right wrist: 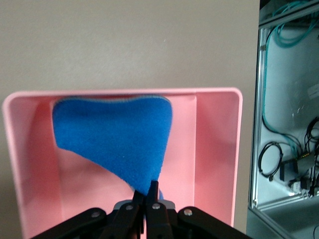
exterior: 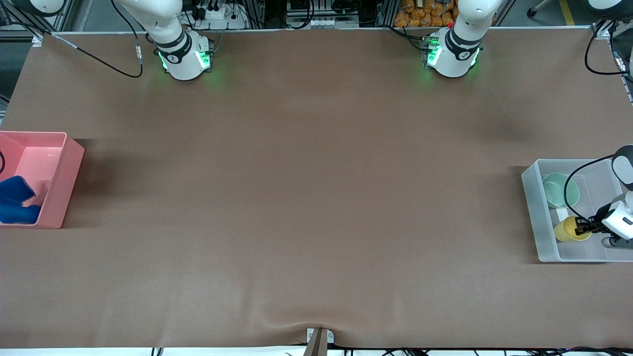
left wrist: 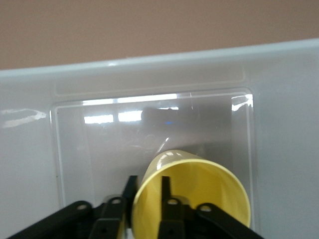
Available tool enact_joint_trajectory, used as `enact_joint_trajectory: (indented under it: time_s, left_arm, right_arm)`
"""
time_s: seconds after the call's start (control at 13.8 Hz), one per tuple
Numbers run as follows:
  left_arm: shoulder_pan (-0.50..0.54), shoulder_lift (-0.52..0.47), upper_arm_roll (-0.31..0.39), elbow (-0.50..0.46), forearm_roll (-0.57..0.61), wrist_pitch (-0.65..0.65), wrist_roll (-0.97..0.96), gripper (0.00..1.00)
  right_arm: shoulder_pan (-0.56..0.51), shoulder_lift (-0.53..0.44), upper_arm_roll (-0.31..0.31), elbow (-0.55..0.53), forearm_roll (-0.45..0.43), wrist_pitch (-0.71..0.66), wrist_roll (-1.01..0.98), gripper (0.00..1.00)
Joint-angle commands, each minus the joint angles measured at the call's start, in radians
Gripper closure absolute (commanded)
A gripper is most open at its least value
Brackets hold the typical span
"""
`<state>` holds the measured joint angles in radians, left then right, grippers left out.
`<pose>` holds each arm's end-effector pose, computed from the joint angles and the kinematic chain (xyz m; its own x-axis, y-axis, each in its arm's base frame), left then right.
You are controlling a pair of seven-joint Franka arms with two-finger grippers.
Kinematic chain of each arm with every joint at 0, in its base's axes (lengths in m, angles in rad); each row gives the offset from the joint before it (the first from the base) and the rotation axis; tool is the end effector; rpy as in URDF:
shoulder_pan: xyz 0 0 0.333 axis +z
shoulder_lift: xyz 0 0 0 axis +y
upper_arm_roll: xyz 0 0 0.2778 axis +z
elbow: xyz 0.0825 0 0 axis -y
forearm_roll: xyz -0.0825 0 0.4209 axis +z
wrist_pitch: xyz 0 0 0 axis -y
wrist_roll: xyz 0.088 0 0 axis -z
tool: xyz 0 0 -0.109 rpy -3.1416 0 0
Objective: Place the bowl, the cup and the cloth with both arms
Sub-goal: 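Release the cup in the clear bin while the right gripper drops the cloth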
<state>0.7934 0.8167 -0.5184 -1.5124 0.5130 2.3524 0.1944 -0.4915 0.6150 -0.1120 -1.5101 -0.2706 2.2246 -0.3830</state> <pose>0.6823 0.2522 0.1864 0.9859 -0.0969 0.1365 -0.0885 -0.9939 -0.0665 0.6006 -0.4120 0.2651 0.9980 -0.0481 -0.0406 -0.0340 -0.9547 0.2956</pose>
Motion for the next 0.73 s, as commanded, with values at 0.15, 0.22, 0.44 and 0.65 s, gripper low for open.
enact_joint_trajectory:
  time_s: [0.15, 0.22, 0.44, 0.65]
  left_arm:
    - [-0.029, 0.015, 0.031, 0.053, 0.022, 0.002, 0.011, 0.3]
    - [-0.031, 0.013, 0.031, 0.057, 0.022, 0.002, 0.011, 0.3]
    - [-0.031, 0.001, 0.032, 0.058, 0.005, -0.012, 0.005, 0.28]
    - [-0.031, -0.016, 0.031, 0.08, 0.005, -0.097, 0.0, 0.13]
  right_arm:
    - [-0.087, 0.069, 0.003, 0.019, -0.006, 0.16, -0.005, 1.0]
    - [-0.1, 0.074, 0.002, 0.019, -0.006, 0.176, -0.007, 1.0]
    - [-0.111, 0.072, 0.0, 0.021, -0.007, 0.181, -0.008, 1.0]
    - [-0.108, 0.062, 0.003, 0.022, -0.033, 0.175, 0.001, 0.0]
